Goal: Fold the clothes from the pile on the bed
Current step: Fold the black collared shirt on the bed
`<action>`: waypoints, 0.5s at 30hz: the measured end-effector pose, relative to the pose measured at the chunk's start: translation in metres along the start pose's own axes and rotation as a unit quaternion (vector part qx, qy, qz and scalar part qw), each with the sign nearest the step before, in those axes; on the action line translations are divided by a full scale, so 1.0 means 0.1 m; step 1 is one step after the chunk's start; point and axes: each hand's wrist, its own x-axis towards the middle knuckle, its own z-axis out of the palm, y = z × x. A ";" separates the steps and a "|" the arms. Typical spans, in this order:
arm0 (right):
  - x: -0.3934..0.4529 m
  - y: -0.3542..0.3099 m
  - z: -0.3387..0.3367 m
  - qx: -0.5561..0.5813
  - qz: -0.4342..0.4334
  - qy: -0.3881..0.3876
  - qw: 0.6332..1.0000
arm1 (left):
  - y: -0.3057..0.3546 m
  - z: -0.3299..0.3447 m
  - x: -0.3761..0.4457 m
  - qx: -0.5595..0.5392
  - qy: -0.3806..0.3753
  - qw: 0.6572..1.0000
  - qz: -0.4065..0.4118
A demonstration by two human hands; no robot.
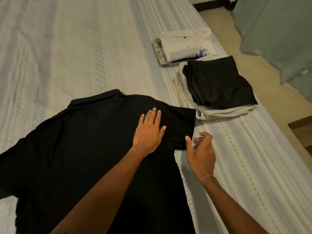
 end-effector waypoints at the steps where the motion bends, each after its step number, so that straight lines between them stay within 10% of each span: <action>1: -0.17 0.03 -0.08 -0.008 0.019 -0.016 1.000 | 0.11 -0.05 -0.17 0.000 0.013 1.000 0.021; 8: -1.24 0.36 -0.38 -0.096 0.024 -0.214 0.972 | 0.36 -0.13 -0.83 -0.012 -0.108 0.954 0.278; 15: -1.92 0.58 -0.61 -0.091 0.114 -0.146 0.978 | 0.65 -0.17 -0.75 0.096 -0.081 0.969 0.215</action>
